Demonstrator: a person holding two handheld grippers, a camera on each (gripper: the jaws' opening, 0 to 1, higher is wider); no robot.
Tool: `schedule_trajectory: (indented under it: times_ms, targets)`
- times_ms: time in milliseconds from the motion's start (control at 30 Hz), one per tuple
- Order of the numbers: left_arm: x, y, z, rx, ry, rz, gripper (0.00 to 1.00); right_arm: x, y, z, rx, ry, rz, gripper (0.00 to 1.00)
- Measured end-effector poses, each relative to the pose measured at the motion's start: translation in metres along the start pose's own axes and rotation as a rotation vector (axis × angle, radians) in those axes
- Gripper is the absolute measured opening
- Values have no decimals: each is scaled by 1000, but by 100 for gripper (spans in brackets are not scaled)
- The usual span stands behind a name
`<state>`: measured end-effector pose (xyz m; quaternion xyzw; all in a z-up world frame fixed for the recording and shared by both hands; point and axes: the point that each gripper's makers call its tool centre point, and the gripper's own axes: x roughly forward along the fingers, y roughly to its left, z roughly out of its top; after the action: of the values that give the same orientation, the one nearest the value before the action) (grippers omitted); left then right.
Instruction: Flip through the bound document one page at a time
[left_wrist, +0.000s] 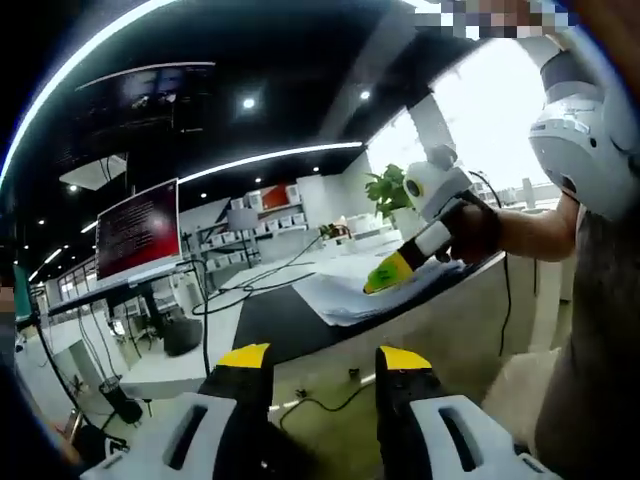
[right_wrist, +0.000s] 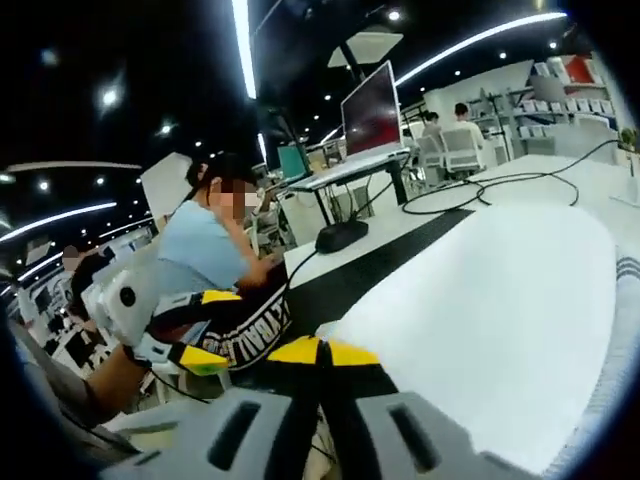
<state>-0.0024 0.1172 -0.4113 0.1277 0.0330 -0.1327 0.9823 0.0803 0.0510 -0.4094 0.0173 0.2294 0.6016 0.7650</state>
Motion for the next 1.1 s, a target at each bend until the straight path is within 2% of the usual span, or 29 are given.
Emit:
schedule_trajectory:
  times_ms: [200,467,567,667,833,900,967,1033,1067,1100]
  targets:
    - [-14,10,-5,-17,3,45,41,11,-2,-3,-3,38,0,1]
    - [-27,14,-18,-43,16,75,40,19,-8,-13,-18,92,-14,1]
    - [-28,15,-22,-55,17,80,40,19,-8,-13,-39,99,-13,1]
    - [-27,13,-25,-62,21,78,39,23,-5,-12,-106,92,2,3]
    - [-20,8,-28,-71,20,59,38,25,0,-12,-100,86,13,9]
    - [-13,6,-24,-71,8,45,37,23,0,-12,-85,77,23,10]
    - [1,1,-13,-69,-24,13,37,21,6,-6,-49,38,55,9]
    - [16,-4,-1,-57,-53,-19,37,14,15,6,-21,-27,104,8]
    - [25,-7,6,-55,-69,-35,37,6,15,11,-12,-39,101,9]
    - [33,-11,13,-54,-88,-54,36,1,17,20,-16,-78,109,8]
